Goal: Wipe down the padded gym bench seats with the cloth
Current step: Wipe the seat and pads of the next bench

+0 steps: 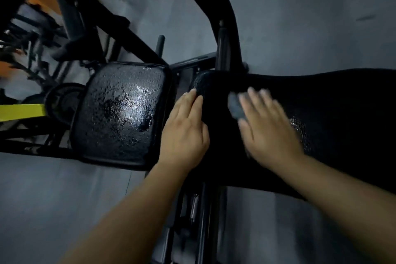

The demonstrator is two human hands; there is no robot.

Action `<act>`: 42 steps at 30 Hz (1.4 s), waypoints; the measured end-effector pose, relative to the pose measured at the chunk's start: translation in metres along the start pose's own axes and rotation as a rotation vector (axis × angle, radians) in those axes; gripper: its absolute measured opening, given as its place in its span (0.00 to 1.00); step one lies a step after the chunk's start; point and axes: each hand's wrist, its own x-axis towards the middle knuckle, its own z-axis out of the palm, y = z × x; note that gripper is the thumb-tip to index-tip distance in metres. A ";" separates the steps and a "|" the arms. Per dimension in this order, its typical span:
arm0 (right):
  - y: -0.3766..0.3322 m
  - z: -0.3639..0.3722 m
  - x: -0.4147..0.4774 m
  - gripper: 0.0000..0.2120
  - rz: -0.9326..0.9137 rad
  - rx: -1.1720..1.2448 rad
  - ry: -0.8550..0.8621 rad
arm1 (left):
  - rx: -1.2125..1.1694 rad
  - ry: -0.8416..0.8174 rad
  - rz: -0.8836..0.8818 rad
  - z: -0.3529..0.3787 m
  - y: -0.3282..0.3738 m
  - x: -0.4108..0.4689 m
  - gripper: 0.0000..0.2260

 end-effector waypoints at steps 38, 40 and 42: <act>-0.030 -0.006 0.026 0.29 -0.001 -0.082 -0.131 | -0.123 -0.194 0.060 -0.011 -0.008 0.011 0.25; -0.061 -0.001 0.039 0.30 0.114 0.000 -0.085 | -0.043 -0.216 0.123 -0.024 -0.019 0.016 0.24; -0.085 0.006 0.024 0.30 0.063 0.018 -0.066 | 0.066 -0.228 0.159 -0.043 -0.040 0.016 0.23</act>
